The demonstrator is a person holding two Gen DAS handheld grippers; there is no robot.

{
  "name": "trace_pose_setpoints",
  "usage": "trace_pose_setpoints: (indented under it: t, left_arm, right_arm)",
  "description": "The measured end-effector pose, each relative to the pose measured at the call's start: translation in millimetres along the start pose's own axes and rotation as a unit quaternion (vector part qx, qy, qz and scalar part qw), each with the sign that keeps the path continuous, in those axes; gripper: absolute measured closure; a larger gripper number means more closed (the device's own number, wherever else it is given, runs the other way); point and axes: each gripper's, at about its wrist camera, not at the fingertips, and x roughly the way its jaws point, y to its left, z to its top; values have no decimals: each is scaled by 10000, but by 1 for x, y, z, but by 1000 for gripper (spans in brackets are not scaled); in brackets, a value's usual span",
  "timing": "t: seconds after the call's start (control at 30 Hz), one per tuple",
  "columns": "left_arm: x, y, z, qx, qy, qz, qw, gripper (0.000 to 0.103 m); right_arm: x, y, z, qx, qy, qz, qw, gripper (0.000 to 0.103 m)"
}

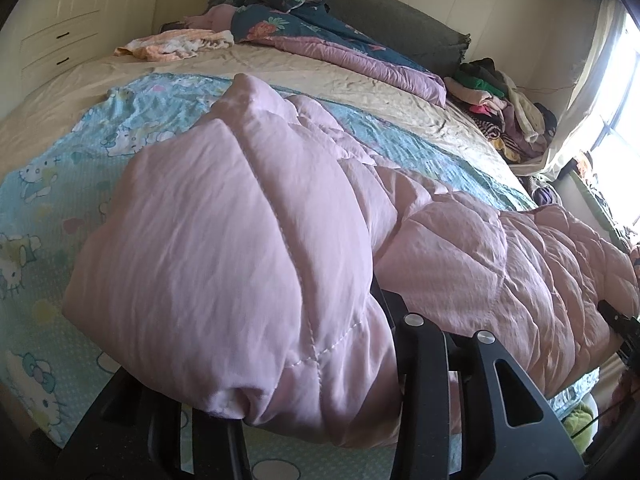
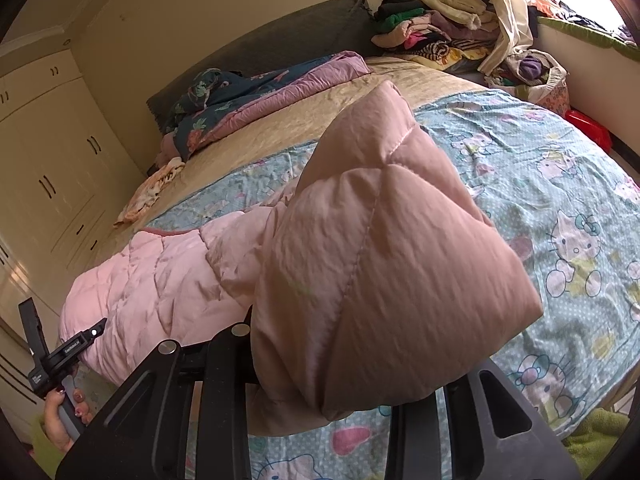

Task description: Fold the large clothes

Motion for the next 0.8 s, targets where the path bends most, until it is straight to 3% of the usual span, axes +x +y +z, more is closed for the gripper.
trace_pose_setpoints:
  t: [0.5,0.8]
  left_arm:
    - [9,-2,-4,-105,61,52,9999,69]
    - [12,-6,-6,-135,78,125,9998,68]
  right_arm:
    - [30,-5,10,29,409,-213,9989,71]
    - [44,-10,4,130,587,-345,9976,59]
